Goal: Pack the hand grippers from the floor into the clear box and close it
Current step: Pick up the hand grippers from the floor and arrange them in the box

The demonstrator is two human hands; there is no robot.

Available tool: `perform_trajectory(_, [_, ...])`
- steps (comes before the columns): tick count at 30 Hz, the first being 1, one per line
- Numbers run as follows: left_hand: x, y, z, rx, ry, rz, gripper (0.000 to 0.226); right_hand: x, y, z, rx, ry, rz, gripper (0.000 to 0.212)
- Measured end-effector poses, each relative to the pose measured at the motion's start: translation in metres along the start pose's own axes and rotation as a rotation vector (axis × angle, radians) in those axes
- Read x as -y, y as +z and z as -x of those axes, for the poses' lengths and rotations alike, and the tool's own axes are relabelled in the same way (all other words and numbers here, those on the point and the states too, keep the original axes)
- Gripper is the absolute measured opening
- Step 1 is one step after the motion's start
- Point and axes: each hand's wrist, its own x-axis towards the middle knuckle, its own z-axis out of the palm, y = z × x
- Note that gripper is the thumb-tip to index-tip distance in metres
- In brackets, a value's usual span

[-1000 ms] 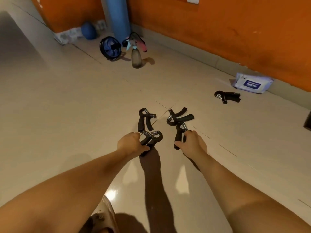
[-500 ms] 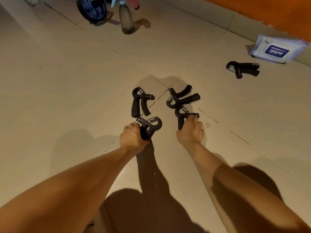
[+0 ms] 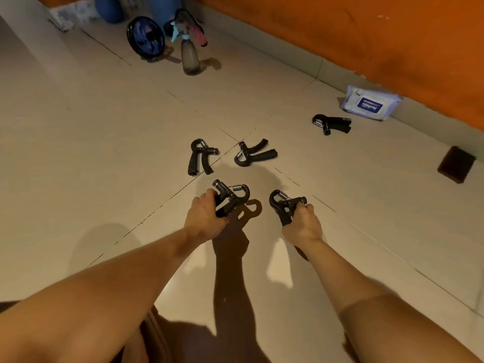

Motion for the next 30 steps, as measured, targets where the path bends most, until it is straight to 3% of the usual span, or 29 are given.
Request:
perform_trajectory(16, [-0.125,-0.017,0.236,-0.219,0.308,0.107,0.048,-0.113,-0.159,0.202,-0.184,-0.196,-0.085,0.049])
perform_trajectory(21, [-0.166,-0.016,0.323,-0.266,0.361,0.096,0.048,-0.150,-0.200,0.286,-0.152,-0.217,-0.083,0.053])
perform_trajectory(30, [-0.230,0.001,0.465,-0.201,0.440,0.064,0.051,-0.238,-0.272,0.428,-0.087,-0.214,-0.090,0.049])
